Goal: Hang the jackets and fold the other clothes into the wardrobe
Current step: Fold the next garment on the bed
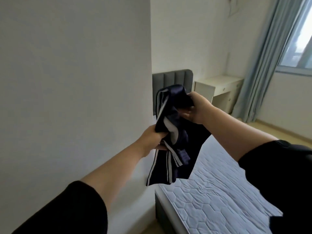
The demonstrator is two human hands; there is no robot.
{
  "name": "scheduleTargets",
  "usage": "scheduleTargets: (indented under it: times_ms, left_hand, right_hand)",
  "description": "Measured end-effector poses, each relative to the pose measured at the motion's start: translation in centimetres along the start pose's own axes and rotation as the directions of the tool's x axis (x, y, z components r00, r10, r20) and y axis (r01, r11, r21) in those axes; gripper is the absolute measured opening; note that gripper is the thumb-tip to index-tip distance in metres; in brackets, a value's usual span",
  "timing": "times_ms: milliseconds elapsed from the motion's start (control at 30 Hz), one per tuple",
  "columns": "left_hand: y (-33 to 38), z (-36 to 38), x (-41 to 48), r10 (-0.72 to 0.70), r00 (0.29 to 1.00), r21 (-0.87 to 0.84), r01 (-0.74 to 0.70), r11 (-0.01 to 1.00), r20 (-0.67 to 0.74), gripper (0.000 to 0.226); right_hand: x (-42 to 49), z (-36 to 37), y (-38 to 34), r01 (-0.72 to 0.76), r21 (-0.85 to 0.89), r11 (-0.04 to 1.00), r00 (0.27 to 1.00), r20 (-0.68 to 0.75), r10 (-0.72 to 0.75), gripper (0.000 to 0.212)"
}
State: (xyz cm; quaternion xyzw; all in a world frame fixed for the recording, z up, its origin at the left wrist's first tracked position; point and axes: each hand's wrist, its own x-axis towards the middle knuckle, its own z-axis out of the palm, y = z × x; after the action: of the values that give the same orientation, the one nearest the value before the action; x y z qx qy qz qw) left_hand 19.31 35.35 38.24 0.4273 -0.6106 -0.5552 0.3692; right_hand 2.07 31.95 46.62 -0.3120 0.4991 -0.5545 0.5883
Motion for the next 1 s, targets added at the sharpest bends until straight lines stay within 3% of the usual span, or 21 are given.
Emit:
scheduleTargets:
  times_ms: [133, 200, 300, 400, 467, 533, 633, 700, 733, 767, 833, 900, 1000]
  left_hand:
    - [3.9, -0.4, -2.1, -0.112, 0.987, -0.262, 0.079, 0.962, -0.114, 0.019]
    - [5.0, 0.1, -3.0, -0.241, 0.968, -0.476, 0.183, 0.86, -0.063, 0.028]
    - [4.7, 0.5, -4.7, -0.315, 0.949, -0.632, 0.232, 0.74, -0.02, 0.045]
    - [4.2, 0.5, -6.3, -0.33, 0.939, -0.652, 0.191, 0.734, -0.097, 0.04]
    - [4.3, 0.1, -7.0, -0.35, 0.922, -0.638, 0.17, 0.751, -0.167, 0.039]
    - [4.6, -0.6, -7.8, -0.34, 0.91, -0.621, 0.128, 0.773, -0.237, 0.038]
    - [5.9, -0.8, -9.4, -0.332, 0.91, -0.611, 0.117, 0.783, -0.25, 0.038]
    - [6.7, -1.2, -10.8, -0.324, 0.927, -0.536, 0.179, 0.825, -0.19, 0.035]
    - [7.0, -1.6, -11.4, -0.326, 0.93, -0.407, 0.234, 0.883, -0.172, 0.032]
    - [7.5, -2.1, -12.0, -0.328, 0.928, -0.182, 0.297, 0.937, -0.176, 0.032]
    - [8.9, -3.0, -13.2, -0.254, 0.926, 0.264, 0.328, 0.907, -0.278, 0.041]
    - [10.4, -4.0, -13.5, -0.018, 0.938, 0.414, 0.171, 0.894, -0.347, 0.048]
    - [12.5, -4.3, -14.5, 0.208, 0.957, 0.473, -0.09, 0.877, -0.203, 0.037]
  right_hand:
    - [-4.1, -0.8, 0.8, -0.014, -0.286, 0.958, 0.991, 0.127, 0.052, 0.044]
    - [-6.1, -1.2, 2.0, 0.026, -0.382, 0.924, 0.983, 0.18, 0.046, 0.044]
    - [-8.8, -1.8, 3.6, 0.023, -0.425, 0.905, 0.956, 0.273, 0.104, 0.05]
    - [-11.0, -2.6, 4.6, 0.047, -0.506, 0.861, 0.904, 0.388, 0.179, 0.054]
    - [-12.1, -2.7, 5.1, 0.128, -0.551, 0.825, 0.888, 0.435, 0.153, 0.034]
    - [-13.0, -2.1, 5.6, 0.232, -0.621, 0.748, 0.89, 0.446, 0.094, 0.019]
    - [-13.9, -0.8, 6.1, 0.336, -0.724, 0.602, 0.929, 0.36, -0.085, 0.02]
    - [-14.4, 0.0, 5.7, 0.391, -0.727, 0.565, 0.92, 0.326, -0.218, 0.014]
    - [-14.7, 0.4, 5.1, 0.416, -0.715, 0.562, 0.909, 0.316, -0.27, 0.011]
    - [-14.9, 0.8, 4.3, 0.439, -0.708, 0.553, 0.897, 0.307, -0.319, 0.01]
    - [-15.1, 1.6, 2.6, 0.488, -0.711, 0.506, 0.864, 0.31, -0.397, 0.013]
    - [-15.3, 2.6, 1.3, 0.524, -0.725, 0.448, 0.837, 0.339, -0.43, 0.016]
    - [-15.7, 4.2, 0.5, 0.551, -0.701, 0.453, 0.826, 0.384, -0.412, 0.014]
